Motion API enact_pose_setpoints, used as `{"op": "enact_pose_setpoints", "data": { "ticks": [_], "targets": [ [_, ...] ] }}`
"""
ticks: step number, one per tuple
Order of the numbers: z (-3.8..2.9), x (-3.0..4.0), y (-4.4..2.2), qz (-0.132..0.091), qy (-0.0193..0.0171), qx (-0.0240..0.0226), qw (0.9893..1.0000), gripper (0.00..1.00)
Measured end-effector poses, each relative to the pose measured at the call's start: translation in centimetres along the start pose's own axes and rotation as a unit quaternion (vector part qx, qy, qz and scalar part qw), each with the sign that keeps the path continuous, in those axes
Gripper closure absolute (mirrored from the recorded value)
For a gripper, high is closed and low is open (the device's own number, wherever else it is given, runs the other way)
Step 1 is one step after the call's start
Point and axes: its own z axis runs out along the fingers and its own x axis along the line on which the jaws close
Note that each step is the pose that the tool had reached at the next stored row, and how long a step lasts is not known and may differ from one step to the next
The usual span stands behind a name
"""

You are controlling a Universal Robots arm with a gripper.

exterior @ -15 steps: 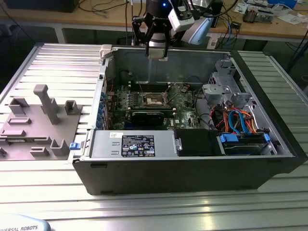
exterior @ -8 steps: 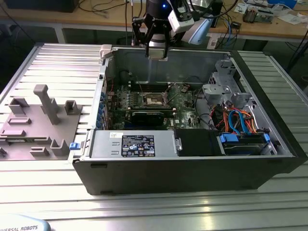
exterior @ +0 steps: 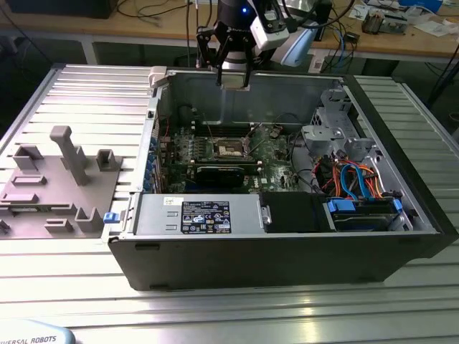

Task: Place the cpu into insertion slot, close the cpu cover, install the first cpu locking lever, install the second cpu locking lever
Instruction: 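Place the cpu into insertion slot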

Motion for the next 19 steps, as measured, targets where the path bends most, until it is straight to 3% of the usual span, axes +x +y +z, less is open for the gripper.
{"op": "enact_pose_setpoints", "data": {
  "ticks": [19],
  "targets": [
    [0.45,-0.01,-0.04,0.000,0.0007,0.0000,1.0000,0.46]
  ]
}}
